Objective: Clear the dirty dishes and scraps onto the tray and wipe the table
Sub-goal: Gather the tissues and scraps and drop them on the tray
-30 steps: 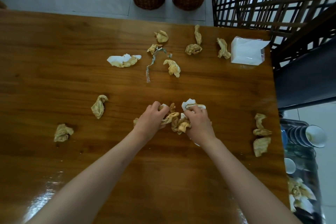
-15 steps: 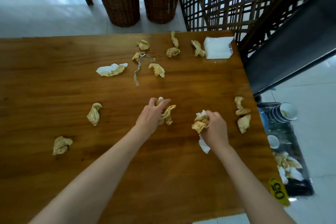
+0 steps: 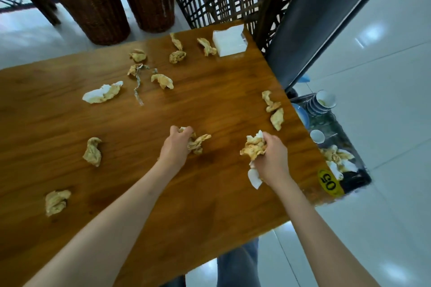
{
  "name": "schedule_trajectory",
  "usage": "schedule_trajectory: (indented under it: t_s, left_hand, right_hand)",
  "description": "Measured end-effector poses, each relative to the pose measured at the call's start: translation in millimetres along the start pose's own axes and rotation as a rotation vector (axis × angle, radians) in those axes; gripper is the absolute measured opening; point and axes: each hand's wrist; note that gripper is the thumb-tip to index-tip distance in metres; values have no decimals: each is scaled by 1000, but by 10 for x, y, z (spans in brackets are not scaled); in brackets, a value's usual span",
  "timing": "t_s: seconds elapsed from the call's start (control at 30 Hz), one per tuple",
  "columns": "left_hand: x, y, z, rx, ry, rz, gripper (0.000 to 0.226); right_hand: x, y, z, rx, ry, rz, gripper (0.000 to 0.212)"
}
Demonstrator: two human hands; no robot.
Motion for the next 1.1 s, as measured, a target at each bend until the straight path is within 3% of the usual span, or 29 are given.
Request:
schedule_trajectory:
  t_s: [0.2, 0.33, 0.4, 0.7, 0.93, 1.1]
  left_hand:
    - [-109, -135, -827, -82, -60, -89, 52]
    - [-380, -163, -1571, -105, -130, -131, 51]
    - [-582, -161, -1987, -90, -197, -164, 48]
    - [-1537, 99, -3687, -70, -426, -179, 41]
    - [-2066, 564, -4278, 14, -468, -123, 42]
    - [-2421, 1049, -4310, 238, -598, -47, 34]
  right_hand:
    - [350, -23, -429, 45, 71, -2, 20]
    - [751, 49, -953, 80, 136, -6, 35]
    - [998, 121, -1276, 76, 157, -8, 33]
    - [1890, 693, -2645, -118, 293, -55, 18]
    - [2033, 1325, -3182, -309, 361, 54, 13]
    - [1967, 1742, -3432, -413, 399, 130, 21]
Point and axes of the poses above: each hand's wrist, its own y-axis towards the middle knuckle, its own x-axis out of the back of the hand, z = x × y, and after that the axes turned 15 degrees about -x, right-handed
